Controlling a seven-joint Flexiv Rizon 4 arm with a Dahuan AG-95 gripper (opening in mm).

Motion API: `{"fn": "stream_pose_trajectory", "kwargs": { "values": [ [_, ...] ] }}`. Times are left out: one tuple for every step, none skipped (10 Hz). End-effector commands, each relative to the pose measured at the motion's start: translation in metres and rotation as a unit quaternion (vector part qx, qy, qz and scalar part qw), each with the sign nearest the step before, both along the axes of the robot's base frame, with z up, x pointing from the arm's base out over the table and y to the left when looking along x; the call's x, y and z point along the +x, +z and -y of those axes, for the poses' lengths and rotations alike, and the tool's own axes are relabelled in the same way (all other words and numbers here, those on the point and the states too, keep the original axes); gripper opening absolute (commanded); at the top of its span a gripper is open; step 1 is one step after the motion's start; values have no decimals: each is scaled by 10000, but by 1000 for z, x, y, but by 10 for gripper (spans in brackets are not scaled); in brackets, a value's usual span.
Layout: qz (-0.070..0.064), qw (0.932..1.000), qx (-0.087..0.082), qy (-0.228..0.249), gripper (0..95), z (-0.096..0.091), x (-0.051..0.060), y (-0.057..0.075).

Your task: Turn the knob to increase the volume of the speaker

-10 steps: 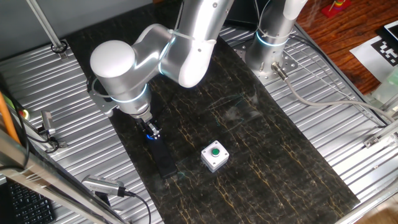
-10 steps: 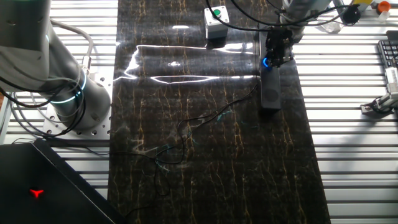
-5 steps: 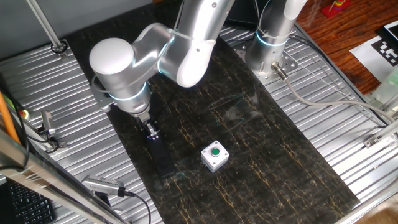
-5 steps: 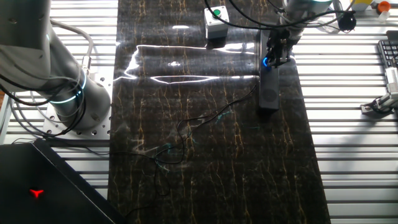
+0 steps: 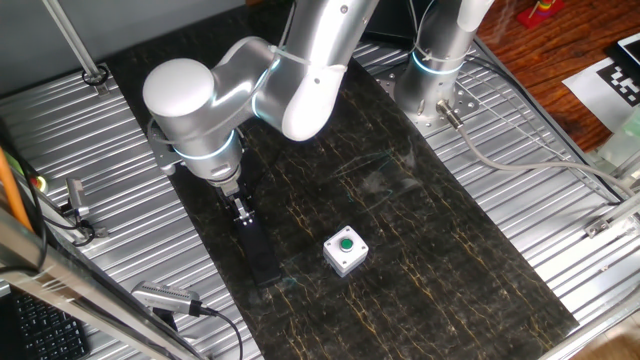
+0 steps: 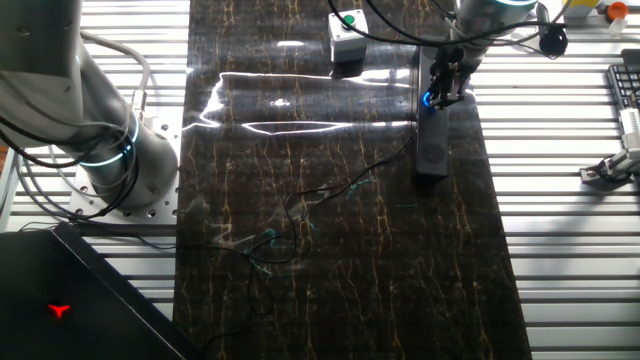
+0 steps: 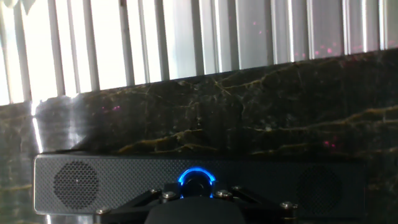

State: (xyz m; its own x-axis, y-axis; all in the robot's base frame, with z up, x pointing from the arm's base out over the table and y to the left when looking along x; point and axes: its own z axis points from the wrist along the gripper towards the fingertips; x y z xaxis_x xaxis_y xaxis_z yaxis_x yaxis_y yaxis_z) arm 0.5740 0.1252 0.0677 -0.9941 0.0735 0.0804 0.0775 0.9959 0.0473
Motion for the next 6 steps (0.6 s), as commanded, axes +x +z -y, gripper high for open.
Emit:
{"fn": "stream_pose_trajectory", "kwargs": {
  "values": [
    [-22,9997,-1,-233,0,0,0,0],
    [-22,9997,-1,-233,0,0,0,0],
    [-41,9989,25,-468,190,0,0,0],
    [-69,9977,53,-665,190,0,0,0],
    [-75,9973,74,-725,190,0,0,0],
    [-89,9963,104,-846,190,0,0,1]
  ]
}}
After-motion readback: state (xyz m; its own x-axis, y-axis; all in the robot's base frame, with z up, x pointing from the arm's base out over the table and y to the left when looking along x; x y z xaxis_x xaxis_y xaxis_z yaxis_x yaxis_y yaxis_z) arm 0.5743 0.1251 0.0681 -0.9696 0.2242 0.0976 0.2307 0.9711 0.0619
